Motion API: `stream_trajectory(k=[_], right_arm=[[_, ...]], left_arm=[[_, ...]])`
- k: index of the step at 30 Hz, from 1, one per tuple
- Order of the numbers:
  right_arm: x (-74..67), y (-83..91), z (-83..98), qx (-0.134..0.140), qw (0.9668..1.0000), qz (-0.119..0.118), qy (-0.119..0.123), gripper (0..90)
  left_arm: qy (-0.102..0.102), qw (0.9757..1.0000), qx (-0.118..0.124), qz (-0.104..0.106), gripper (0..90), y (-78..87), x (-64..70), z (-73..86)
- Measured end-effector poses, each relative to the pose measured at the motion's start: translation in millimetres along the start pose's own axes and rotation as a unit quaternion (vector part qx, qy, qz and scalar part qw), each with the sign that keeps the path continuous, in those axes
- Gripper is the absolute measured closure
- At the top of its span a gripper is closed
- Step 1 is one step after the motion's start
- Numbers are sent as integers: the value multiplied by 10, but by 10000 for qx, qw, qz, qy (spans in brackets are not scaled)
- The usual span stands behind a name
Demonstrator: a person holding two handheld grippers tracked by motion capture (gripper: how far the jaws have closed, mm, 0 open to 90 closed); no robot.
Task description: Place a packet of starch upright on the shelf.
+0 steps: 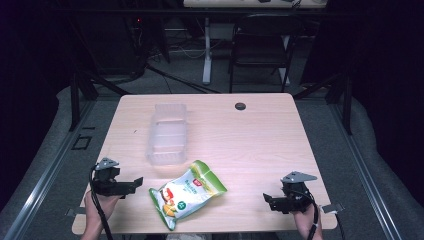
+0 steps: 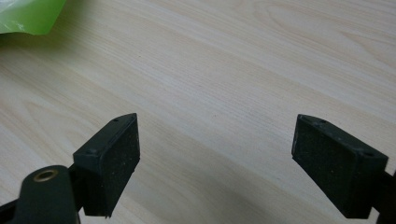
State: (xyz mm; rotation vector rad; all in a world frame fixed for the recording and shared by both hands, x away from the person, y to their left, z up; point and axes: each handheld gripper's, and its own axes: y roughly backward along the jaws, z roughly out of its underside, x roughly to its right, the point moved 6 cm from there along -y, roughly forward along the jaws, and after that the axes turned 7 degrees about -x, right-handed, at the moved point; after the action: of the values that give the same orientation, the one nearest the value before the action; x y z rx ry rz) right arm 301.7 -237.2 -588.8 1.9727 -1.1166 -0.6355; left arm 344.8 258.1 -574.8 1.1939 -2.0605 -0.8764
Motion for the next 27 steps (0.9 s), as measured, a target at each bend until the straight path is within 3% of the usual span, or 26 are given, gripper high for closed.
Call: stream_trajectory(k=[11,14,16,18,24,27], right_arm=[[-29,-5,2,-61,9999,14,118,148],[-31,-9,2,-40,9999,10,97,148],[-28,-2,2,-41,9999,6,96,147],[-30,-2,1,-47,9999,-2,126,148],[-36,-8,-1,-55,9999,44,133,148],[-27,-9,0,-48,9999,34,120,148]], left_arm=[[4,9998,114,148,0,45,24,-56],[-104,9999,-8,51,0,60,42,-84],[-117,9999,64,20,0,105,63,-131],[-112,9997,135,140,0,142,123,-175],[-296,9990,29,324,0,103,274,-199],[-408,9987,25,319,1,70,359,-245]])
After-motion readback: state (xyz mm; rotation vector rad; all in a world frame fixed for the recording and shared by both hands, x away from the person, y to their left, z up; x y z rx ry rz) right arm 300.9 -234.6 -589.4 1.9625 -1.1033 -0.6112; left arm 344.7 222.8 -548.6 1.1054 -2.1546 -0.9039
